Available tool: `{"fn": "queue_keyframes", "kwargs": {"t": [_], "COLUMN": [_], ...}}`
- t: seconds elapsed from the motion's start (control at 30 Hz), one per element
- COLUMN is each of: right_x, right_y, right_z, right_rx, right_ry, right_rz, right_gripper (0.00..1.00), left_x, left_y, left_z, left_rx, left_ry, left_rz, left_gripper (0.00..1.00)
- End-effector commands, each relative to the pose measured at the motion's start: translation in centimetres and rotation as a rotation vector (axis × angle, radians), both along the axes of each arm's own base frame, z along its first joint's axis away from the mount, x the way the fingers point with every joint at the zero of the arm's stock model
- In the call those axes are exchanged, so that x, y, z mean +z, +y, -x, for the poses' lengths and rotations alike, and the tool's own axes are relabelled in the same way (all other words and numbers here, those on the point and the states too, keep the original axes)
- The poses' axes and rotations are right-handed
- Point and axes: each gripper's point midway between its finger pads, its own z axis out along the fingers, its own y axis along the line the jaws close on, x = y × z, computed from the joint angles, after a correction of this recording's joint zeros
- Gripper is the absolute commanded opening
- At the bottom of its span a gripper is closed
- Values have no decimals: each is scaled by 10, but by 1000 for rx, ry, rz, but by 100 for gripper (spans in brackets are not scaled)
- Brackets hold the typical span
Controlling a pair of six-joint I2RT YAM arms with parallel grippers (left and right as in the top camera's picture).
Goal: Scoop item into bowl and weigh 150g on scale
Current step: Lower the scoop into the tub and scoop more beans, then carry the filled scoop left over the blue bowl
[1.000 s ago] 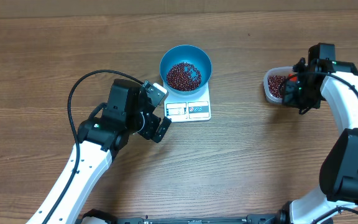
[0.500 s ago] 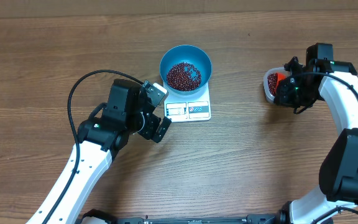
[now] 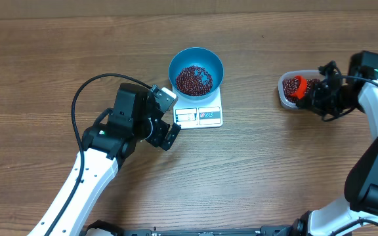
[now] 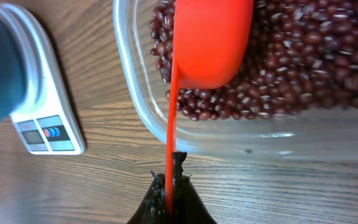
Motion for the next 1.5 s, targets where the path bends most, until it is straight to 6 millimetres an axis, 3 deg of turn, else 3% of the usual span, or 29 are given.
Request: {"fn": "queue_keyframes", "kwargs": {"t": [0.0, 0.57, 0.83, 1.23, 1.47], "right_x": [6, 19, 40, 77, 99], "right_y": [2, -13, -18, 19, 70], "right_z": [-1, 5, 15, 16, 8], "right_rx": [-22, -78, -51, 71, 224], "right_ry": [-22, -63, -152, -278, -286], "right_rz": [-89, -230, -365, -547, -575], "right_gripper": [4, 4, 4, 4, 4], "left_x": [-3, -3, -3, -3, -3], "left_y": [2, 2, 2, 2, 2], "left_z": [-1, -1, -1, -1, -1], "left_rx": [16, 16, 16, 17, 17], "left_ry": [10, 10, 10, 10, 10], "left_rz": [-2, -2, -2, -2, -2], "left_gripper": [99, 99, 99, 99, 100]}}
